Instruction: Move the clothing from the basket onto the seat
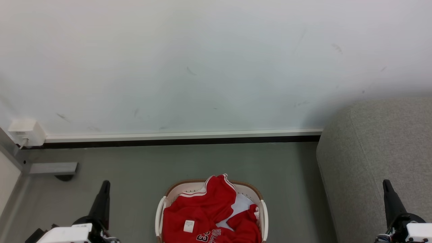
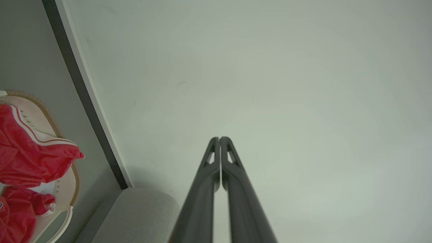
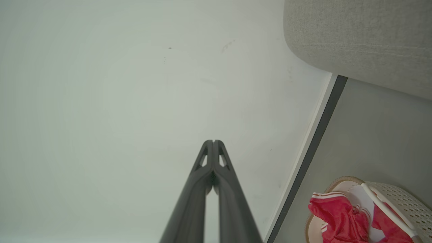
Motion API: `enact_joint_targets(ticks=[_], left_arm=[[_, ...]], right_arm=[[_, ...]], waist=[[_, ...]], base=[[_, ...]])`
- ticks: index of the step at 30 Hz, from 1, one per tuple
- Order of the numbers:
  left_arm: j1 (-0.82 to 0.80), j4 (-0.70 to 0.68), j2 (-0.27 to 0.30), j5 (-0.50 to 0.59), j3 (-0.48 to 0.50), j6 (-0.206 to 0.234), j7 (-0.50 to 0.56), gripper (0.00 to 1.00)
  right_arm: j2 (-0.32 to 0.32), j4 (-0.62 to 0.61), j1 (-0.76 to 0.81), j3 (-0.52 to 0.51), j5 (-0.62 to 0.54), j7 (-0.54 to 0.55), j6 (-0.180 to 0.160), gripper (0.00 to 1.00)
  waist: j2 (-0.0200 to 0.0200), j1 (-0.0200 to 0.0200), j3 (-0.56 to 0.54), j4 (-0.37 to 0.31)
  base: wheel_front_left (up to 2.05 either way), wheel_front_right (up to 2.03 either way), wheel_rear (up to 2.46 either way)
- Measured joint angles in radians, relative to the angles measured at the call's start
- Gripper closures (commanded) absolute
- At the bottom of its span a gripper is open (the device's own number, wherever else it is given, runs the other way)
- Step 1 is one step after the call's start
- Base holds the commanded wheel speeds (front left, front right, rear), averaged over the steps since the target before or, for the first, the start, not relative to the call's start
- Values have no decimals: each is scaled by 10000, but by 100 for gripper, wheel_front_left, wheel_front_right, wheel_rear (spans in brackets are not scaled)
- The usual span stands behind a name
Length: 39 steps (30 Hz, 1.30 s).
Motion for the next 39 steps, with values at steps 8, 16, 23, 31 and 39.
enact_joint_targets(ticks=[8, 16, 23, 31, 39], left_arm=[[0, 0, 0, 0, 0, 0, 0, 100], [0, 0, 0, 0, 0, 0, 0, 100], [0, 0, 0, 0, 0, 0, 0, 100], [11, 25, -6, 4, 0, 2, -4, 0], [448, 468, -151, 33, -155, 61, -167, 0]], right_arm=[[0, 0, 0, 0, 0, 0, 0, 100], [0, 0, 0, 0, 0, 0, 0, 100], [0, 0, 0, 0, 0, 0, 0, 100], [6, 23, 11, 2, 0, -2, 0, 0], [171, 456, 441, 176, -44, -167, 0, 0]], waist=[[0, 0, 0, 0], [0, 0, 0, 0], [0, 0, 0, 0], [0, 1, 0, 0], [0, 0, 4, 6]], base=[[0, 0, 0], [0, 0, 0], [0, 0, 0], [0, 0, 0], [0, 0, 0]])
